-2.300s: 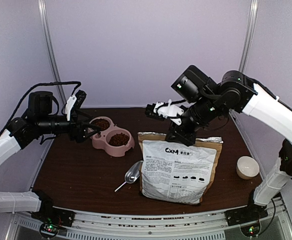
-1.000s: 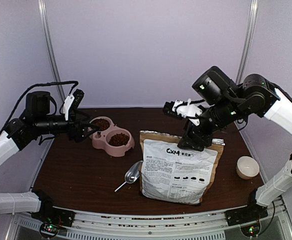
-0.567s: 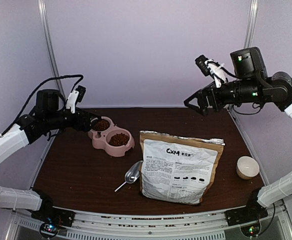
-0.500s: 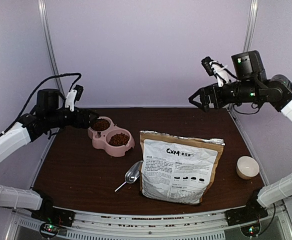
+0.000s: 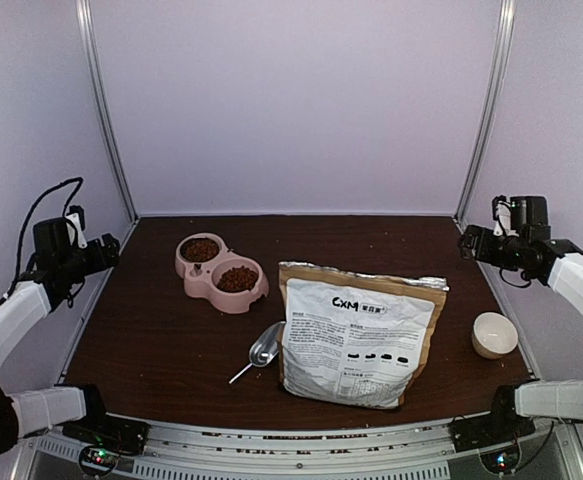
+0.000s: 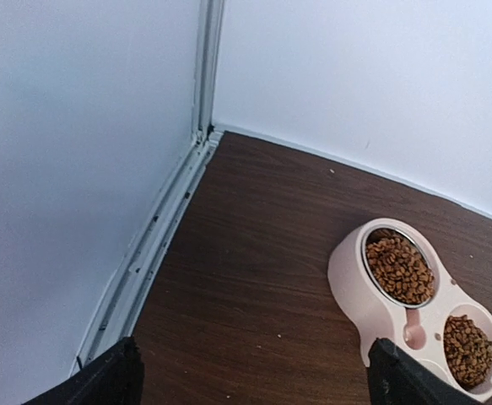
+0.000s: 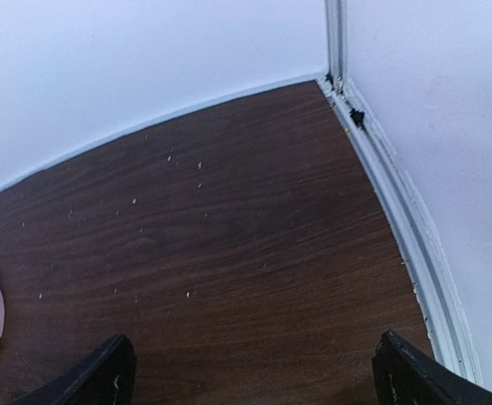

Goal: Serve the pet food
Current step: Reset both arms

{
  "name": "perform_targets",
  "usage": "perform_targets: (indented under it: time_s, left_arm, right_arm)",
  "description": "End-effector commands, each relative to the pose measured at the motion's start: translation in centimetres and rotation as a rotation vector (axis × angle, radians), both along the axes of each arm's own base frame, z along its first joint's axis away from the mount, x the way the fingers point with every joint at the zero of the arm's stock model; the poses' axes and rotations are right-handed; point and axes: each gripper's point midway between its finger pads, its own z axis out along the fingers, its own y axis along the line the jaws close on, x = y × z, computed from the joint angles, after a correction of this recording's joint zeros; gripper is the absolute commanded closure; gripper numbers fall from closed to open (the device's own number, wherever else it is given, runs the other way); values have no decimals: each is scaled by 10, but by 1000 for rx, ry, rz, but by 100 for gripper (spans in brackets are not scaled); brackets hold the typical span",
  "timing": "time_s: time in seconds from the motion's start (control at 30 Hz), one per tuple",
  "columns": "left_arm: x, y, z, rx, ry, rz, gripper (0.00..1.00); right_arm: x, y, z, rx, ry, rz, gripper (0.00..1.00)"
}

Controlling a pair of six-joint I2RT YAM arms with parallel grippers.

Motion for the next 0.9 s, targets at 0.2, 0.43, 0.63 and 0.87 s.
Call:
perform_targets:
  time_s: [0.2, 0.43, 0.63, 0.87]
  left_arm:
    - [-32, 29, 14, 214, -351, 163, 5]
    - [-18, 28, -28, 248, -336, 133, 4]
    - [11, 23, -32, 298, -312, 67, 5]
    - [20, 22, -25, 328, -332, 67, 4]
  right_arm:
    - [-5, -36, 8, -51, -508, -132, 0]
    - [-8, -42, -18, -104, -589, -156, 0]
    - [1, -41, -27, -134, -618, -140, 0]
    - [6, -38, -26, -148, -606, -116, 0]
